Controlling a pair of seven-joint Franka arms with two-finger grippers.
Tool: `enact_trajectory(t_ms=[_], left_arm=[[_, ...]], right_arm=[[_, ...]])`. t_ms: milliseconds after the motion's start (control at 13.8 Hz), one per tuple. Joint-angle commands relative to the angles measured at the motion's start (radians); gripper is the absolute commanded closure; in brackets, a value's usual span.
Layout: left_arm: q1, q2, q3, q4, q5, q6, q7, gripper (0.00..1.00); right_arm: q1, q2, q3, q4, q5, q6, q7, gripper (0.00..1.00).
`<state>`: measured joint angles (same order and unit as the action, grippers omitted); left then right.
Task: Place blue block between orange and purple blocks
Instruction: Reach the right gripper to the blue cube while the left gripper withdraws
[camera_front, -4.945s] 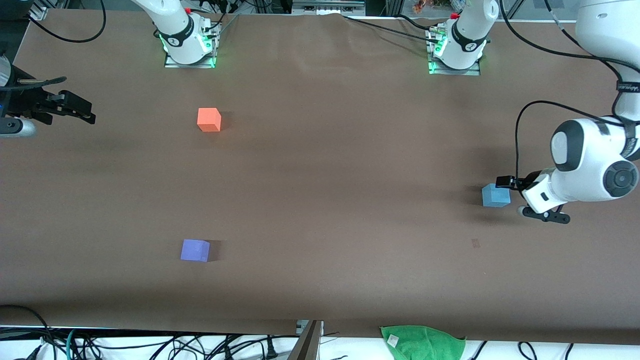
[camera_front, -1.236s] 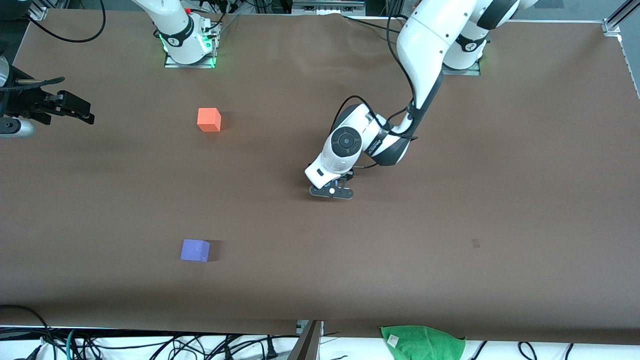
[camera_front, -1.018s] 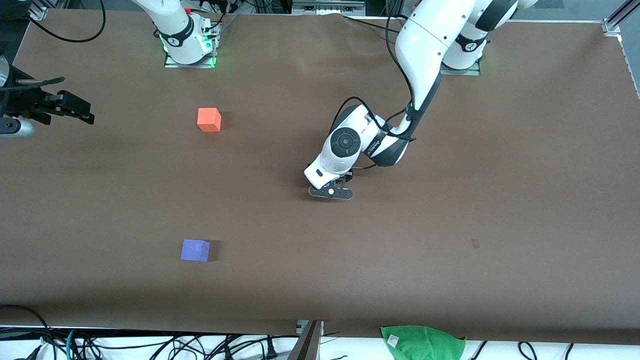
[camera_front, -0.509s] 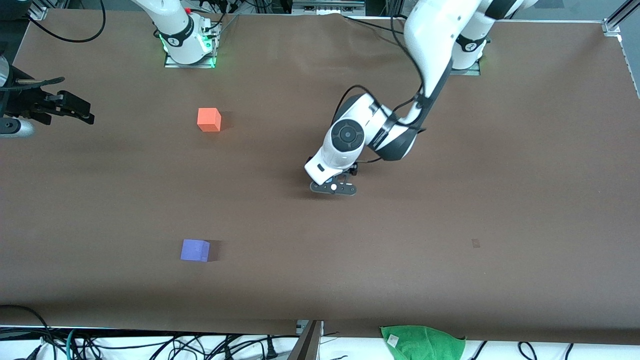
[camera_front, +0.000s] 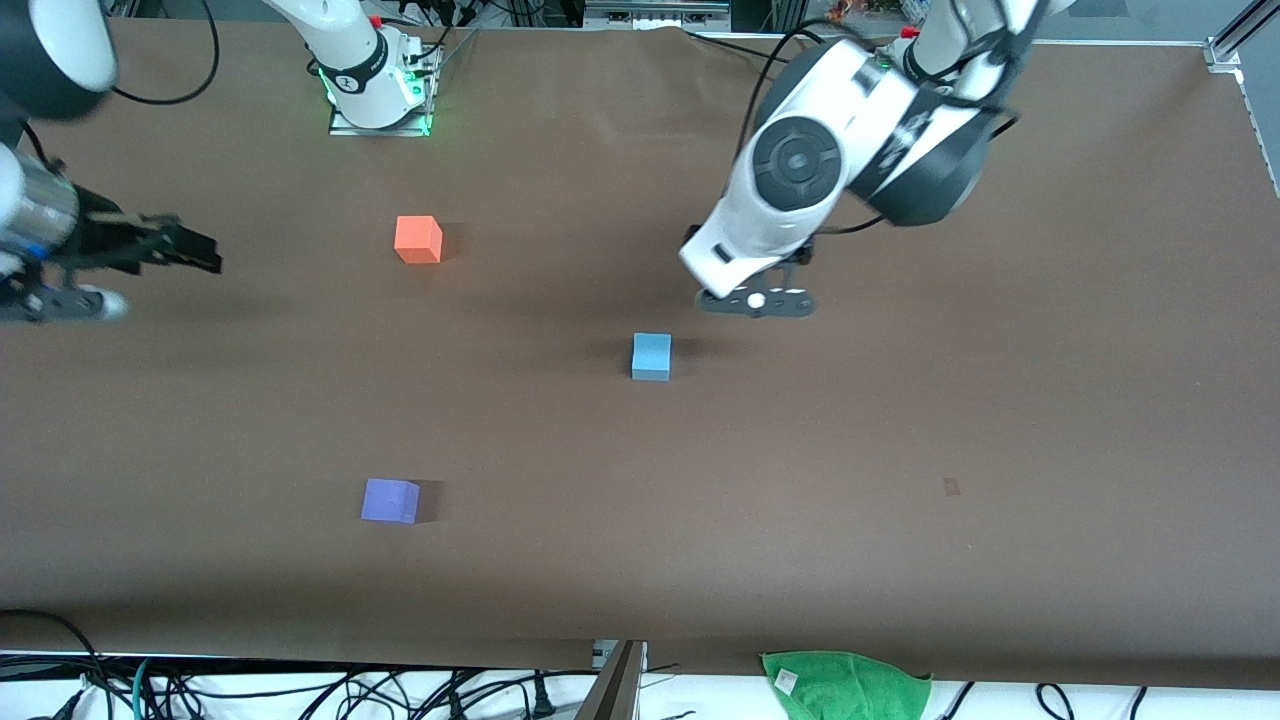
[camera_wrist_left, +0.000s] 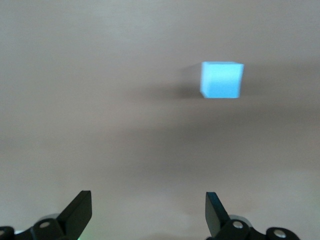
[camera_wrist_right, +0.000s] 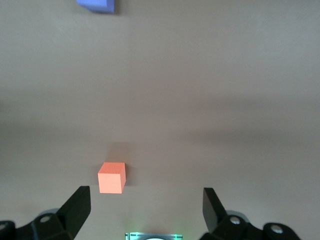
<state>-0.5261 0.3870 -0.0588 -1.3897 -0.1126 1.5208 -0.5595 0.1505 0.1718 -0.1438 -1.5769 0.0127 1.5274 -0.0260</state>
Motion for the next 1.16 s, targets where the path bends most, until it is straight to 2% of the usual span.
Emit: enact_trajectory(t_ms=[0,145,364,436,582,727,873,1091], left_arm=[[0.063,-0.071,-0.001,-0.031,0.095,-0.06,0.074,0.0],[0.107,-0.095,-0.001,0.001,0.154,-0.067,0.111,0.0],[0.233,-0.161,-0.003,-0.002,0.146,-0.09,0.244,0.0],[0.283,-0.183,-0.004,-0.003,0.145,-0.094,0.309,0.0],[0.369,-0.201,-0.009,-0.003,0.142,-0.094,0.395,0.0],[0.409,-0.201,-0.009,-0.002,0.142,-0.091,0.403,0.0],[0.434,-0.201,-0.004,0.0,0.142,-0.091,0.418,0.0],[0.471,-0.247,-0.003,-0.012,0.11,-0.09,0.44,0.0]], right_arm=[[0.014,0.029,0.001,0.044,0.024,-0.018,-0.009,0.01],[0.033,0.035,0.003,0.044,0.058,-0.015,0.0,0.01],[0.084,0.051,0.009,0.044,0.099,0.006,0.029,0.0],[0.104,0.067,0.009,0.046,0.134,0.032,0.097,0.01],[0.189,0.124,0.009,0.049,0.147,0.12,0.242,0.0],[0.289,0.193,0.009,0.066,0.15,0.213,0.422,0.0],[0.4,0.306,0.009,0.11,0.15,0.33,0.6,0.01],[0.518,0.496,0.009,0.246,0.15,0.488,0.82,0.01]])
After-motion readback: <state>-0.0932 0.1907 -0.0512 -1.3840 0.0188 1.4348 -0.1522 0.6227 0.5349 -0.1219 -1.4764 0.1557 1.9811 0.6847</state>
